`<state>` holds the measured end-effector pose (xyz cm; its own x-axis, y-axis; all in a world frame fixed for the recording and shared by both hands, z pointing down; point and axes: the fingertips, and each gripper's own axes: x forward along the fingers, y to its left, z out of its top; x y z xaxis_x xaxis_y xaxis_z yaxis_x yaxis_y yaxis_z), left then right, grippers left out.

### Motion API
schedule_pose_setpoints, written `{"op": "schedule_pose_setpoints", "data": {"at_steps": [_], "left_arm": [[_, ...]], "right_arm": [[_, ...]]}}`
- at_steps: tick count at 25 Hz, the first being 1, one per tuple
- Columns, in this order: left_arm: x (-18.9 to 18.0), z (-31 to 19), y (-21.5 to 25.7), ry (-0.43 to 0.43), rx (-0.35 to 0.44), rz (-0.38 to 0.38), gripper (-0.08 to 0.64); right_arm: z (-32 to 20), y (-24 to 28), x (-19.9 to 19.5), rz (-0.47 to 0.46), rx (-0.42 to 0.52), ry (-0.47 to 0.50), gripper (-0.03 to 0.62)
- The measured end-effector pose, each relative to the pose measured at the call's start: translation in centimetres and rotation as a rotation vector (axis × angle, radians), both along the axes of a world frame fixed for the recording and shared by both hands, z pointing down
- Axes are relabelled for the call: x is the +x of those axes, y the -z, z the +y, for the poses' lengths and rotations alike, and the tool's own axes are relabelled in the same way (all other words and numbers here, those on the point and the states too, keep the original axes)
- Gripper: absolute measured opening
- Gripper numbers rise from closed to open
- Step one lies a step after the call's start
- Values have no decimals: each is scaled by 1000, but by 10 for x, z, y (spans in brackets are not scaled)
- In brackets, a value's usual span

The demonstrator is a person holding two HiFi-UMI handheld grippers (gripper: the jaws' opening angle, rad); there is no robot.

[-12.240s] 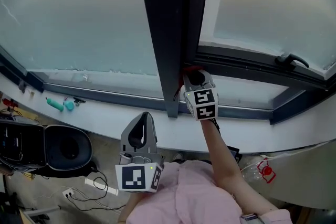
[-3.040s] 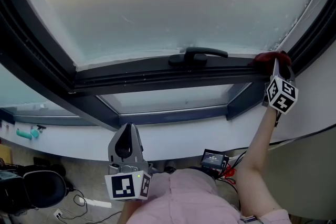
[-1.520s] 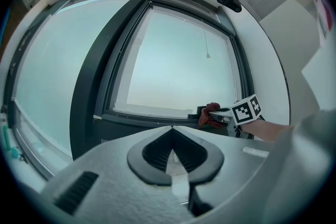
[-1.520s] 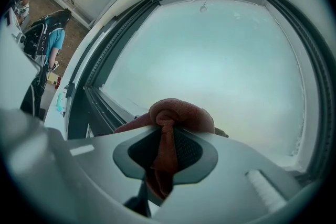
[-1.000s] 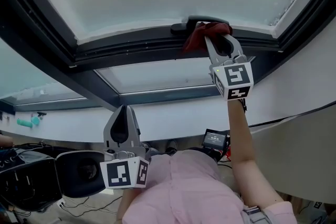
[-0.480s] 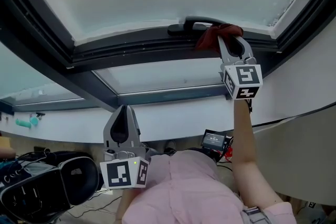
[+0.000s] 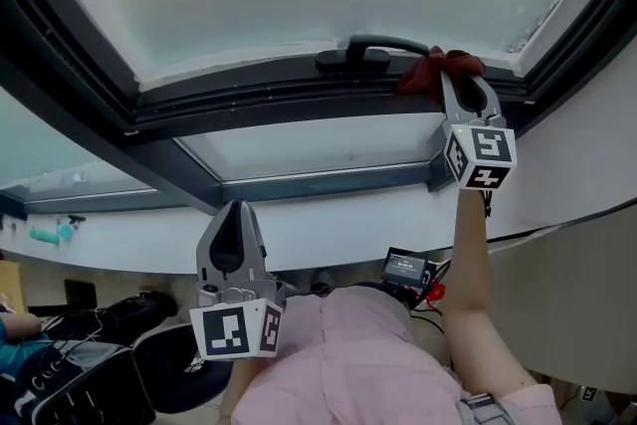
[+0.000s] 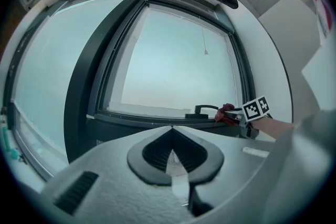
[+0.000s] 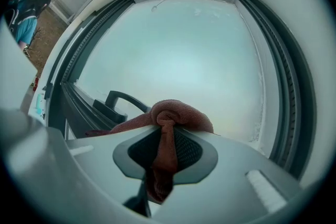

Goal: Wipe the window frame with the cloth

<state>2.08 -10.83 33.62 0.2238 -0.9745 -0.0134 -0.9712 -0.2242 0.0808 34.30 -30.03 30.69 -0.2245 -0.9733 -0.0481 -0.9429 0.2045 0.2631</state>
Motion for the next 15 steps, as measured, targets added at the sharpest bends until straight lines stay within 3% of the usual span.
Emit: {"op": "schedule_pose_setpoints", "data": {"at_steps": [15], "left_arm": [[-9, -13, 2, -36, -27, 10, -3]], "right_arm": [[-1, -1, 54, -13, -30, -141, 69]]}}
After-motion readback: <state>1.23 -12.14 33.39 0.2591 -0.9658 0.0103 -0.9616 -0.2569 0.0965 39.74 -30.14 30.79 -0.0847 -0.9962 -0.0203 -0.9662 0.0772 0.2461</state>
